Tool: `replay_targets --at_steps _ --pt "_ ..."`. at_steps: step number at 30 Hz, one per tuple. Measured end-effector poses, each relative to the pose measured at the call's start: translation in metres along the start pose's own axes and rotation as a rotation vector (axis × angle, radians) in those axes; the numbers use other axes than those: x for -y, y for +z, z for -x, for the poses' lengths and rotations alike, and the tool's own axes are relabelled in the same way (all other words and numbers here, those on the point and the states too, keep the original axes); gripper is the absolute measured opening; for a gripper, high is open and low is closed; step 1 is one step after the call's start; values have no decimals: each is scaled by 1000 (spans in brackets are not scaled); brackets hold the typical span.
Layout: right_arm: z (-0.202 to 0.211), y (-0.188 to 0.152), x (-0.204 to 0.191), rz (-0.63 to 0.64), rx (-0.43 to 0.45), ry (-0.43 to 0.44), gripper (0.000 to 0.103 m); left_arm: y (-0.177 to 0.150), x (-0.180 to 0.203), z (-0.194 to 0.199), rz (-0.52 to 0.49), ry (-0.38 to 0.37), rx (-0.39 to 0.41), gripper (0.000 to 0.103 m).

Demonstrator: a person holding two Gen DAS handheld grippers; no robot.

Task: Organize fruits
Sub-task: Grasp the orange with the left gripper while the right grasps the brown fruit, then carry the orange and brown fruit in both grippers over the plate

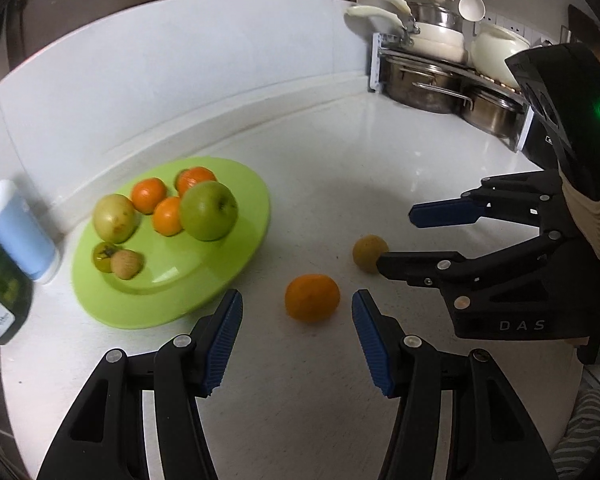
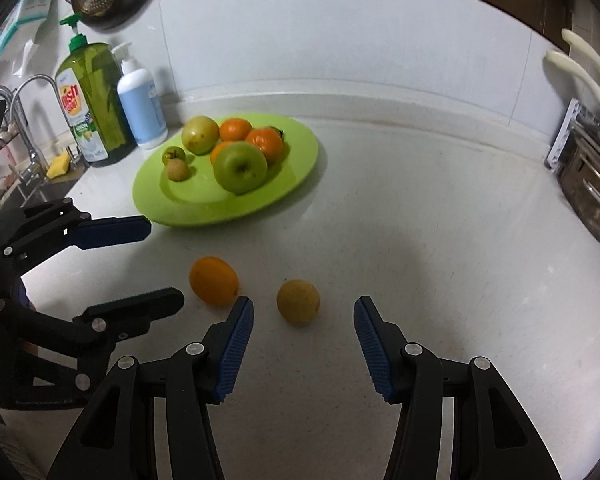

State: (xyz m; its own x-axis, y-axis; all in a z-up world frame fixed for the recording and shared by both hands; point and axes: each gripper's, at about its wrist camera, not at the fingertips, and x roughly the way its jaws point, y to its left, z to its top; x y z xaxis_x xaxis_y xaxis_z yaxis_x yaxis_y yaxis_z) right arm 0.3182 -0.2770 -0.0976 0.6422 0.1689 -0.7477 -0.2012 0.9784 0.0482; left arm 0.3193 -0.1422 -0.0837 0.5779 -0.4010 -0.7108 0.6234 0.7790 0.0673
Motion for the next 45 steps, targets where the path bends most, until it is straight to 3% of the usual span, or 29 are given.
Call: replay_targets --at_steps 8,21,26,45 --pt "-13 0 4 -5 -24 15 46 1 -2 -19 33 -36 -27 53" --pt "-26 3 5 -4 -52 37 38 0 -4 -30 51 -63 -55 36" --pt "-29 3 3 1 -60 45 29 2 -3 -30 52 -61 -55 36" --pt "-10 5 1 -9 -23 33 29 0 -5 1 113 -55 -7 36"
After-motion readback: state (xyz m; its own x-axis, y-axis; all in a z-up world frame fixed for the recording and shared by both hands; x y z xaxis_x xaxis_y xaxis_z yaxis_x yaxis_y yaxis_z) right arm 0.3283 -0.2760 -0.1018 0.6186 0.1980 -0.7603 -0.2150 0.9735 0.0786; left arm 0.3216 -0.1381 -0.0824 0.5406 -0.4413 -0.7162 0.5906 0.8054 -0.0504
